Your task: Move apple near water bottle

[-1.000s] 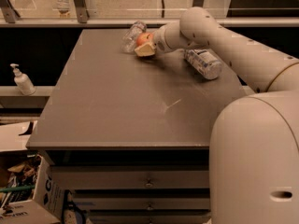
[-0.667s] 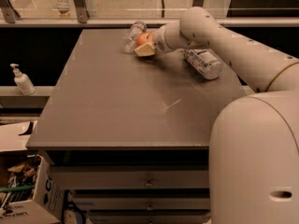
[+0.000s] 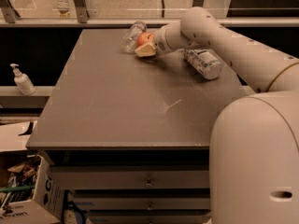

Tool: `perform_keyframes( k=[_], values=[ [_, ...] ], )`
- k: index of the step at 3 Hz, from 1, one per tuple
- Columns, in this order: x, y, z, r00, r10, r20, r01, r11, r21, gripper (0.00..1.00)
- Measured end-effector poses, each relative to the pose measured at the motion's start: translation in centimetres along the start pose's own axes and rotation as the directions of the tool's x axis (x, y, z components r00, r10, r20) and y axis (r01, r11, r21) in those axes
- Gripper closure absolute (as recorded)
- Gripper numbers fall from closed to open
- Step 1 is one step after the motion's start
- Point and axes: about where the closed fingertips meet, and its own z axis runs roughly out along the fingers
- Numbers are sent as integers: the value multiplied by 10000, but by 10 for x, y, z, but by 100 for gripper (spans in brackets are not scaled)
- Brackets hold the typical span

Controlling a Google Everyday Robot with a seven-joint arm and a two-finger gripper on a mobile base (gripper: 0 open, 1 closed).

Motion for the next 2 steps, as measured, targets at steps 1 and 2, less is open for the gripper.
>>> perform_keyframes(
  k=[1,2],
  values=[
    [3,-1,0,10000,59,-34,-59,10000,7,0],
    [4,-2,-1,10000,92,-29,-92,10000,6,0]
  ],
)
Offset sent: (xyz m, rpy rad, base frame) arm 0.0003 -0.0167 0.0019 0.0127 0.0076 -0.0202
